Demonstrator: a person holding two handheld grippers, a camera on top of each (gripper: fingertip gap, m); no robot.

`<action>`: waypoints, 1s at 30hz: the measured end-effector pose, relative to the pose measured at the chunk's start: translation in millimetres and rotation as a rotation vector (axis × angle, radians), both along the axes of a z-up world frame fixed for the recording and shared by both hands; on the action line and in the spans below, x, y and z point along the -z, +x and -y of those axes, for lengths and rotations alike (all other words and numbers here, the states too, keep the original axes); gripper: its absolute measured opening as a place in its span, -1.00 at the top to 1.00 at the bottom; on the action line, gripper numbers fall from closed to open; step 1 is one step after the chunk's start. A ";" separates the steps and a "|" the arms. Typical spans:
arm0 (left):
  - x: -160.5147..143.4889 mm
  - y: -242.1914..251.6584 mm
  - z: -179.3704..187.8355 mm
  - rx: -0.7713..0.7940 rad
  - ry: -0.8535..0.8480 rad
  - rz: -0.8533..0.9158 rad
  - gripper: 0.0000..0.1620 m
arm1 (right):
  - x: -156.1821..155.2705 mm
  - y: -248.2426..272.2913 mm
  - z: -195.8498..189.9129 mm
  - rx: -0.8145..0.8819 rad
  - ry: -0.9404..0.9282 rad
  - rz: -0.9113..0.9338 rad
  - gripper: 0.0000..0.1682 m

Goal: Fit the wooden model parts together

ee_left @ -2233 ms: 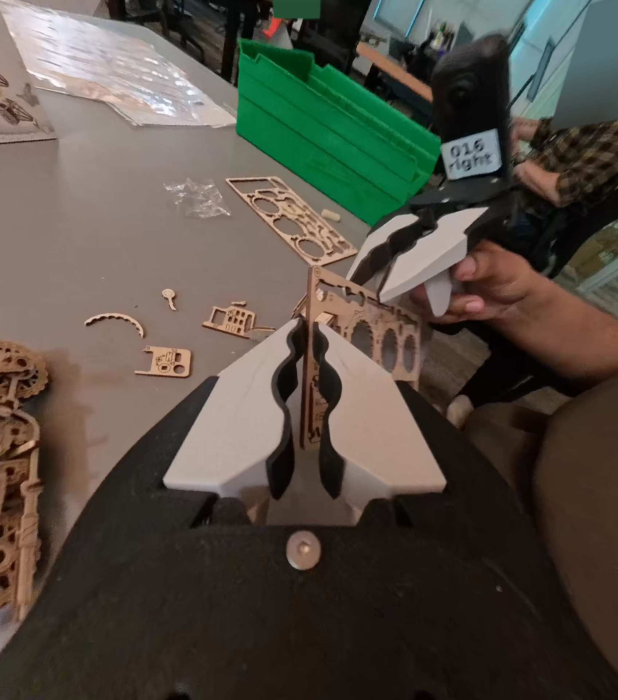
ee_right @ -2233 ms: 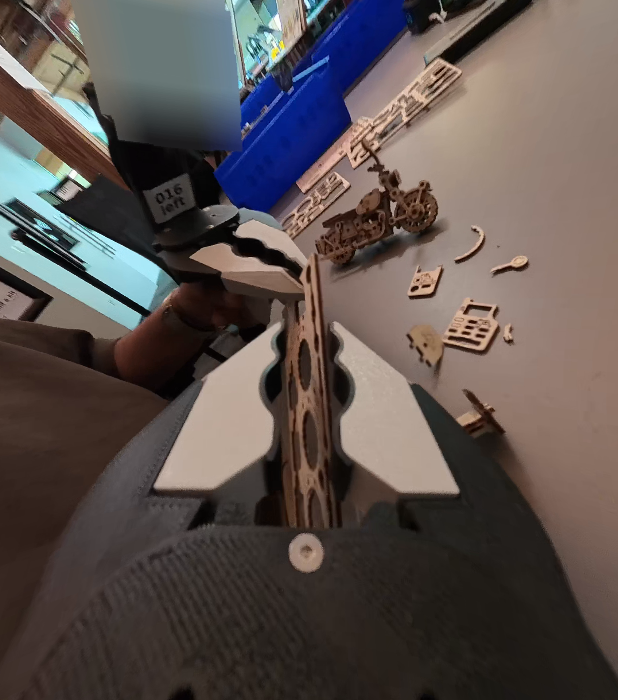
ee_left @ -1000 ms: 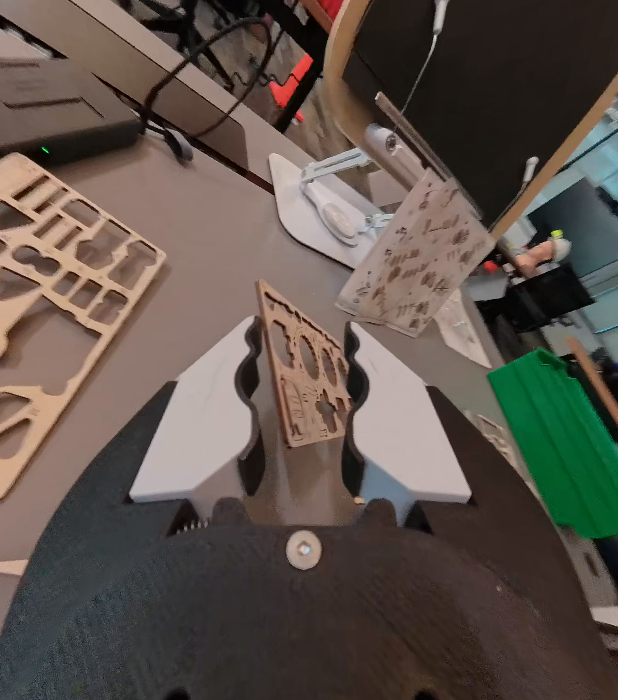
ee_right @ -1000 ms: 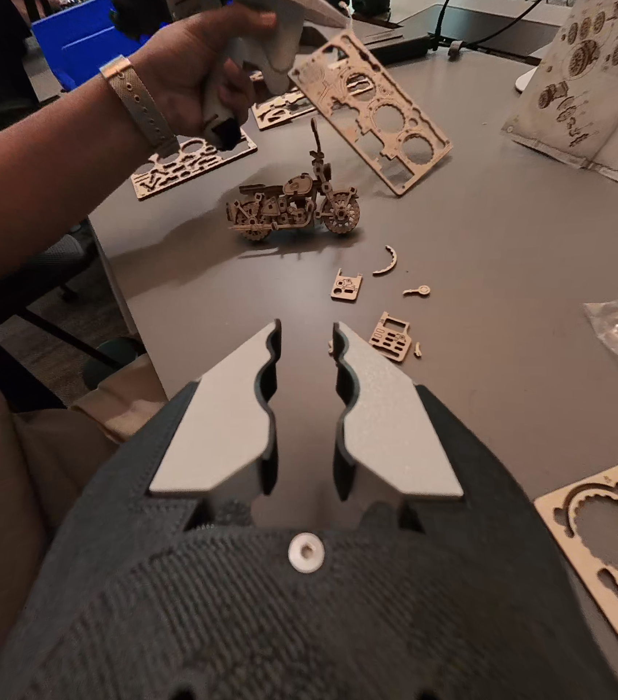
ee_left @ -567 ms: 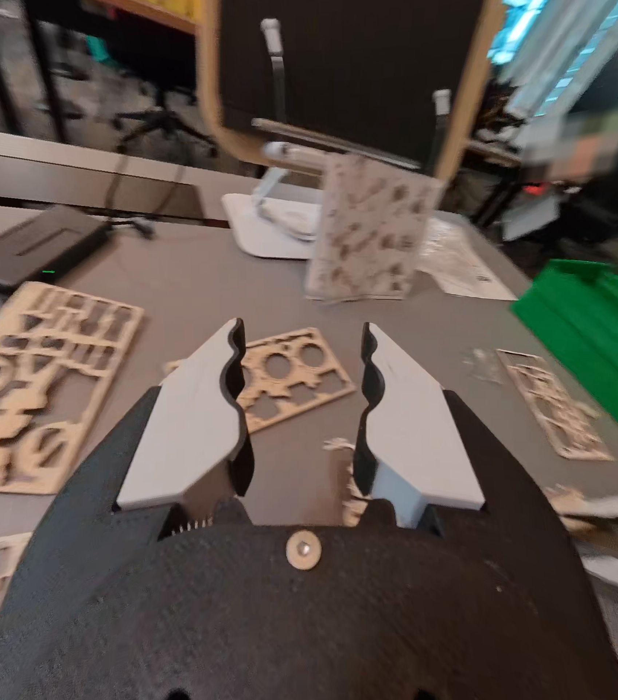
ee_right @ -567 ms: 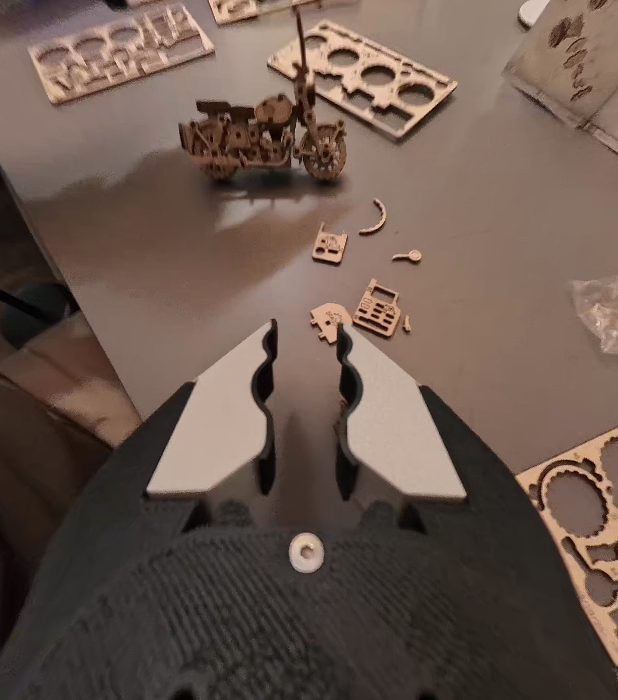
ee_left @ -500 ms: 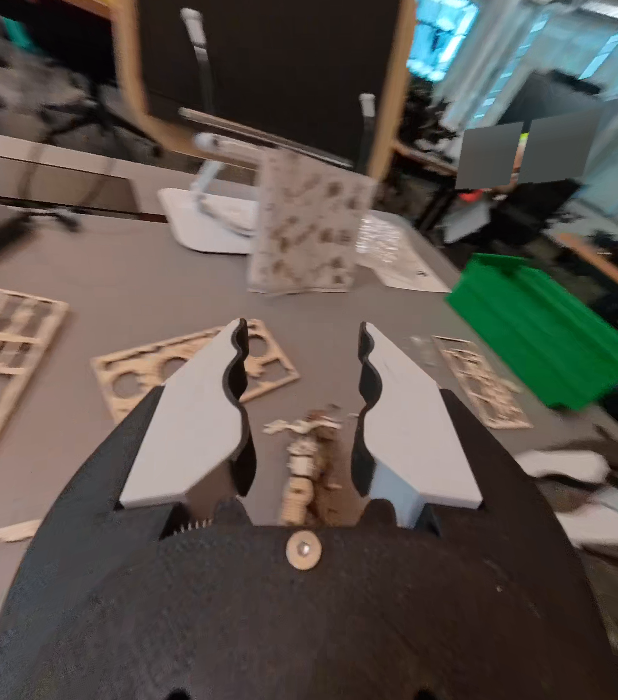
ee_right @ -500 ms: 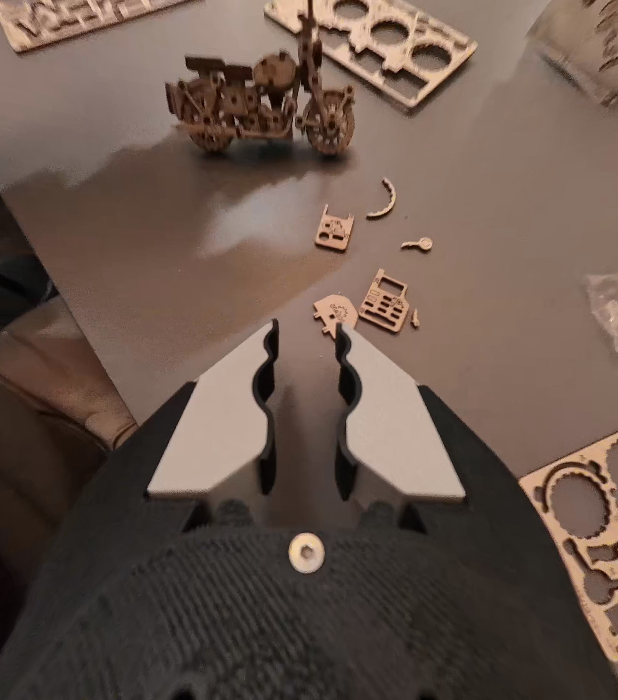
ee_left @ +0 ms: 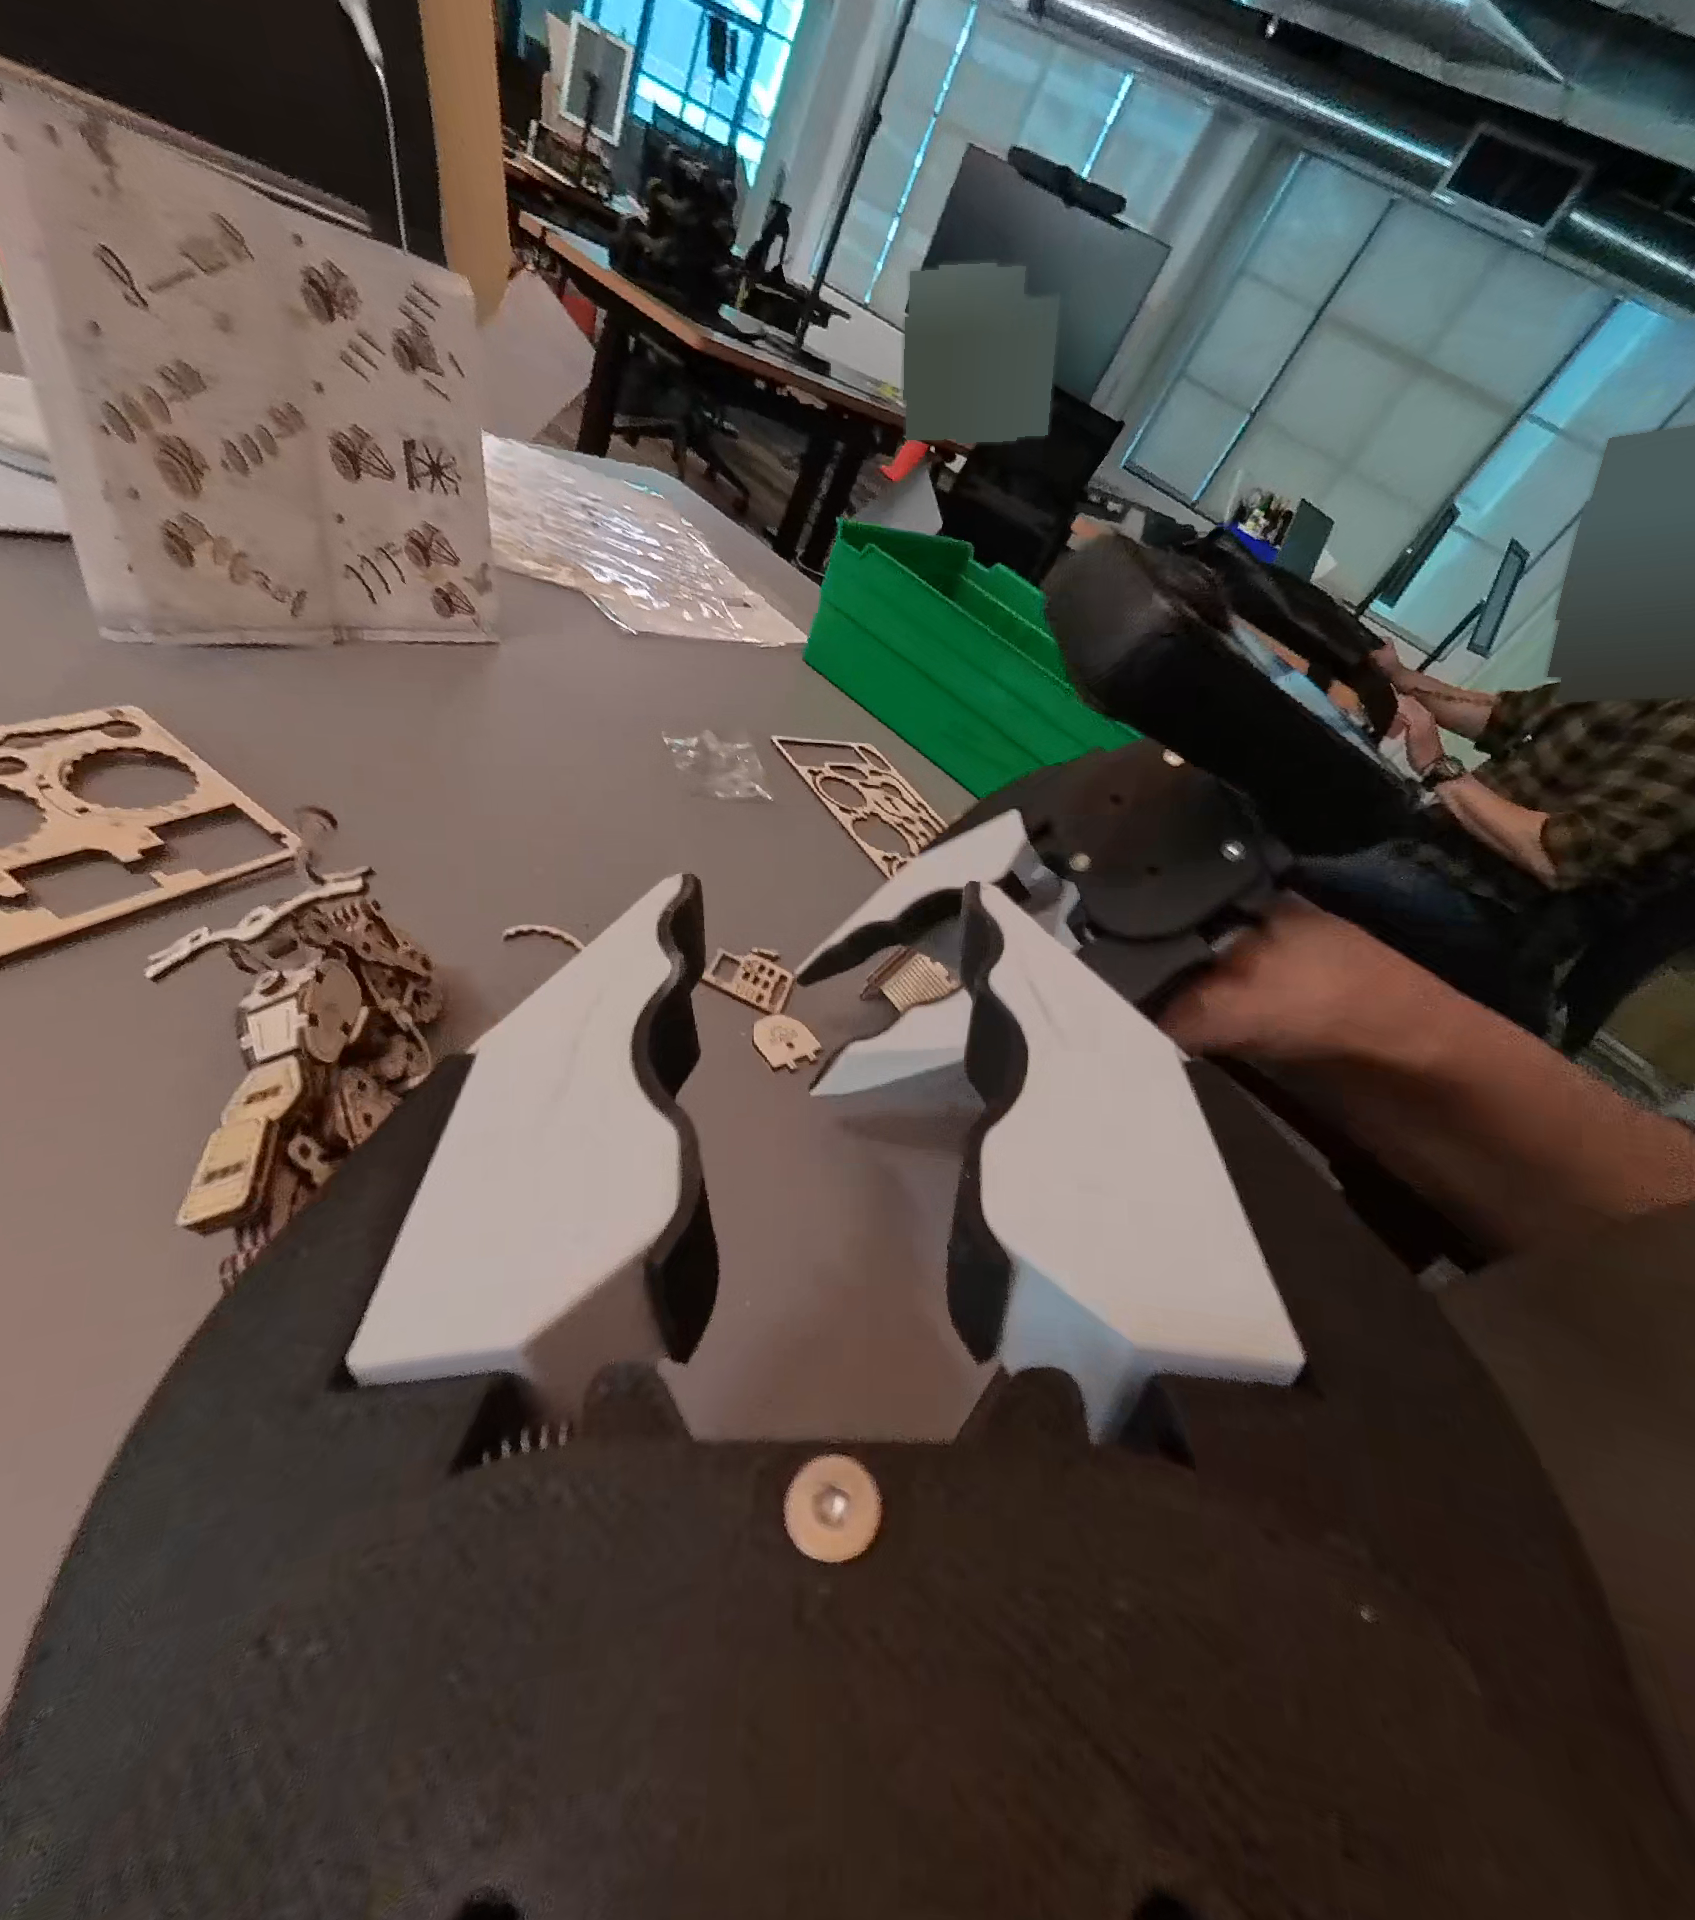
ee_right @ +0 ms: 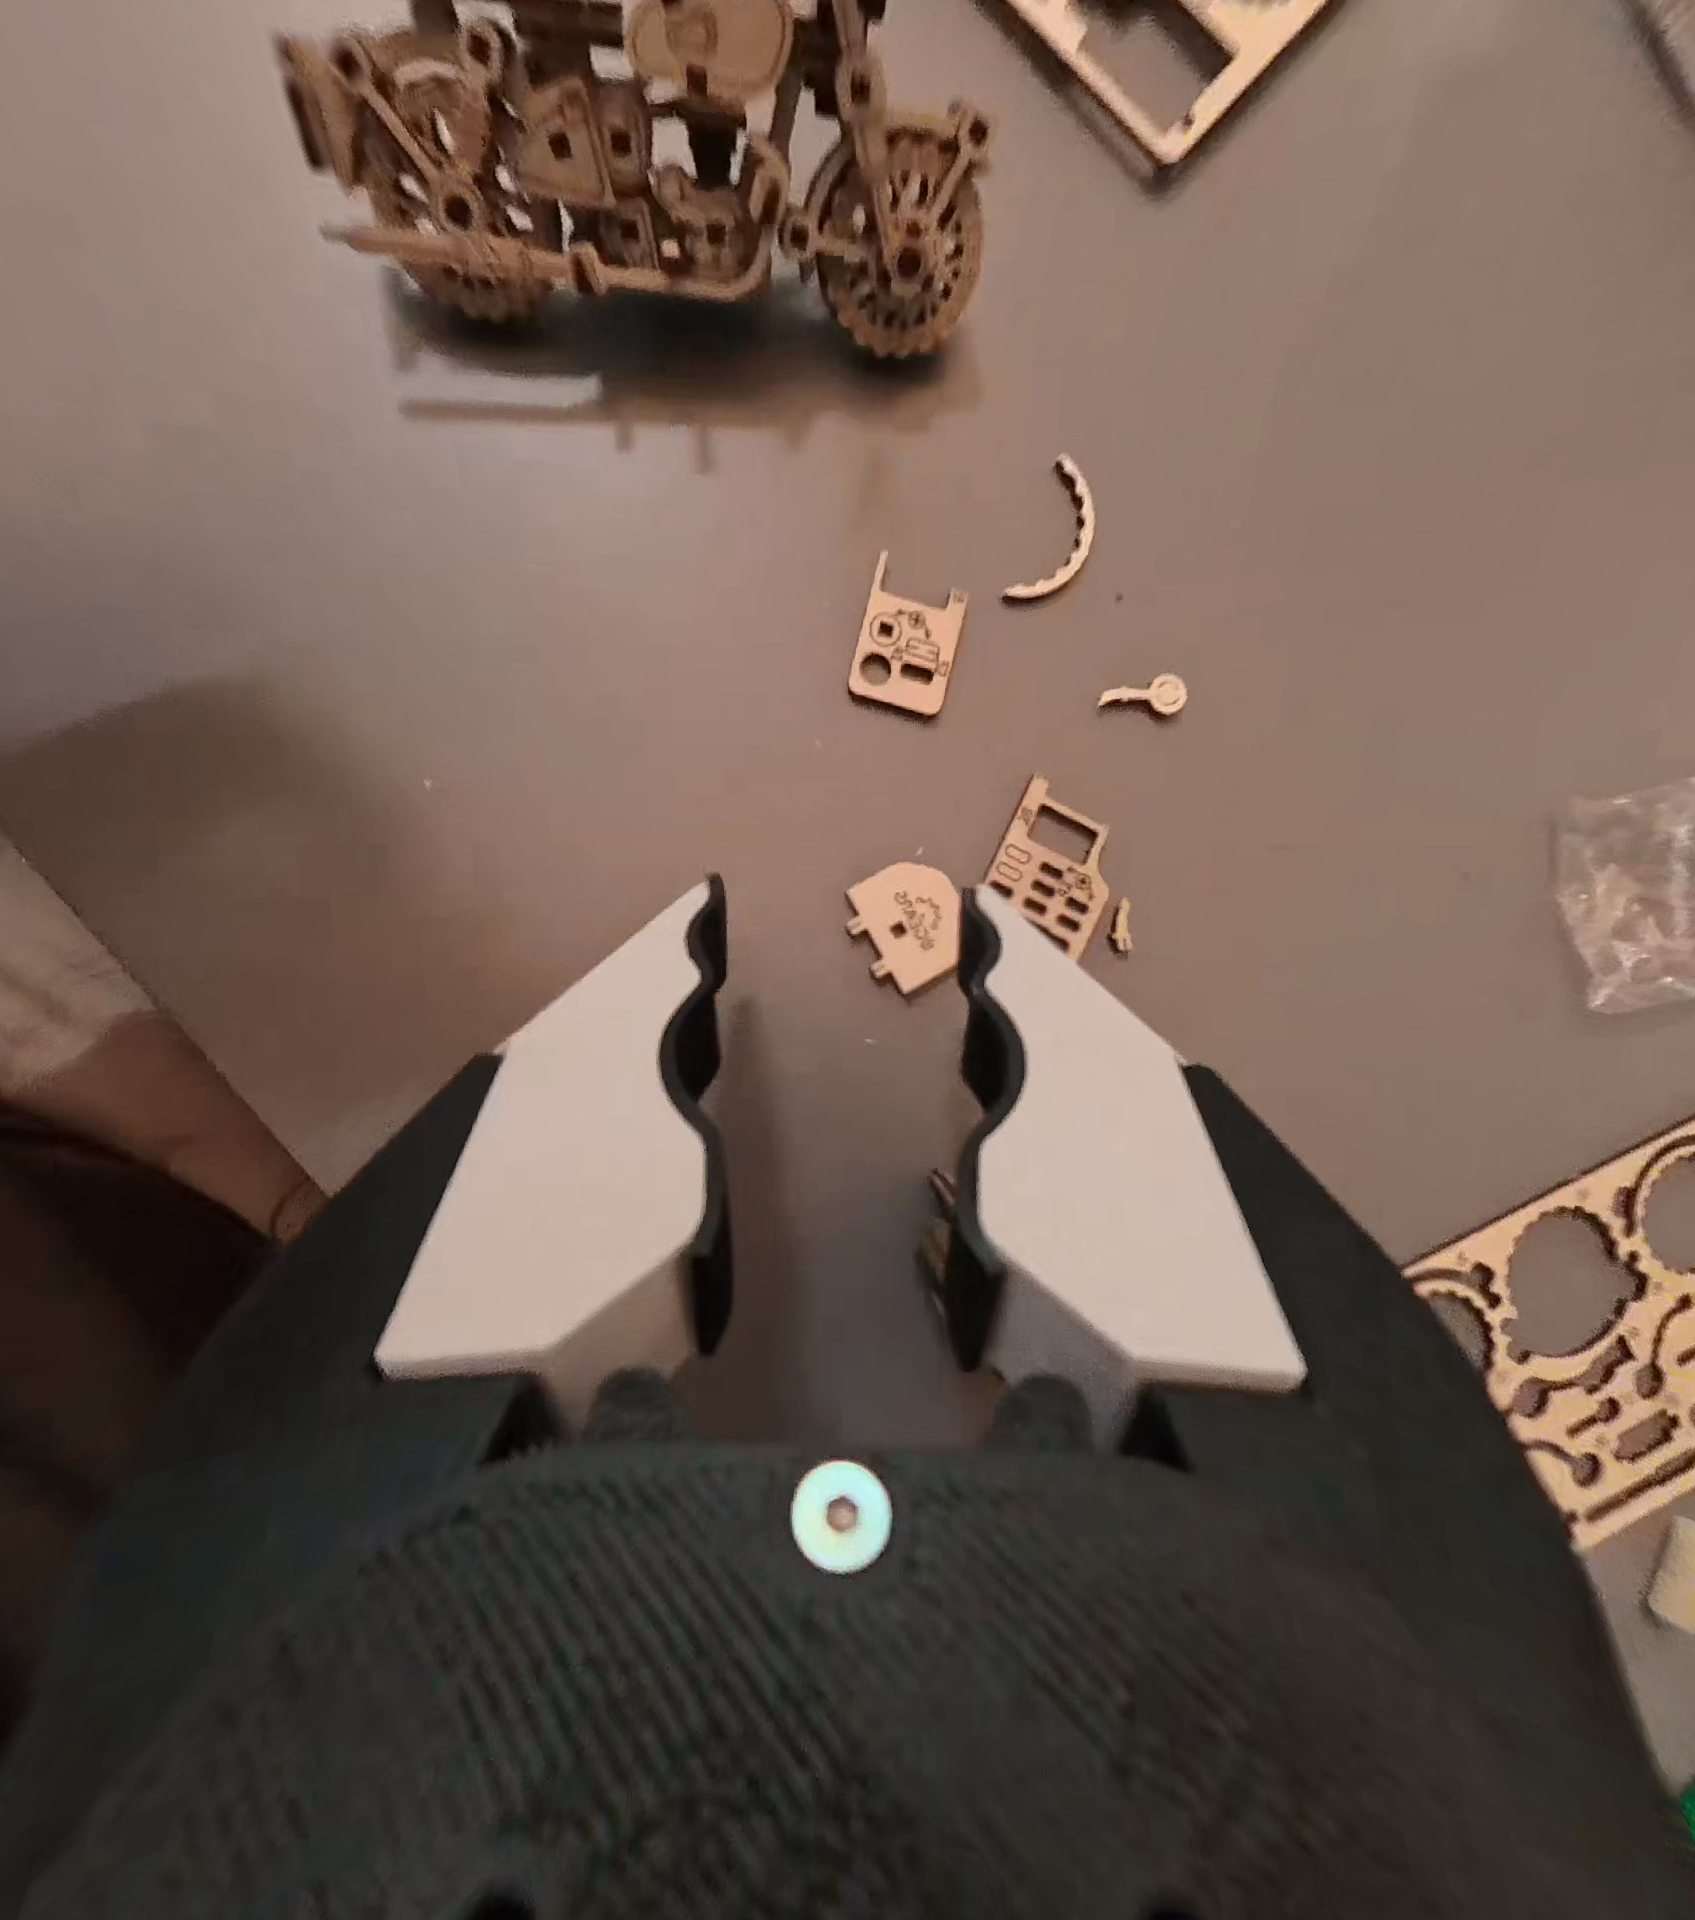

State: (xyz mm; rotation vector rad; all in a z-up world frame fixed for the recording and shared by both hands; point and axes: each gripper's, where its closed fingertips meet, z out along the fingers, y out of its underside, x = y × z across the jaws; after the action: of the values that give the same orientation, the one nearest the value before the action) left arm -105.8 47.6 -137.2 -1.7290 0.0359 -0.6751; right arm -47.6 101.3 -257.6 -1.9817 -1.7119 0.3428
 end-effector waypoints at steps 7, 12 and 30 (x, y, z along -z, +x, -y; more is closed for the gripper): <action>-3.0 4.8 6.9 0.045 0.036 -0.026 0.44 | 24.6 5.3 -6.3 -0.004 -0.076 0.169 0.47; 3.8 -2.7 5.9 0.023 0.039 -0.071 0.45 | 23.6 -0.2 19.2 -0.084 -0.190 0.160 0.51; 41.0 6.1 -3.4 0.048 -0.003 -0.134 0.51 | 23.4 -8.0 39.6 -0.200 -0.209 0.088 0.73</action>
State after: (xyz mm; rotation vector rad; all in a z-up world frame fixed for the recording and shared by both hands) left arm -99.7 51.1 -178.2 -1.7794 0.1704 -0.5934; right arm -55.5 61.8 -281.0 -1.9979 -2.0093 0.5302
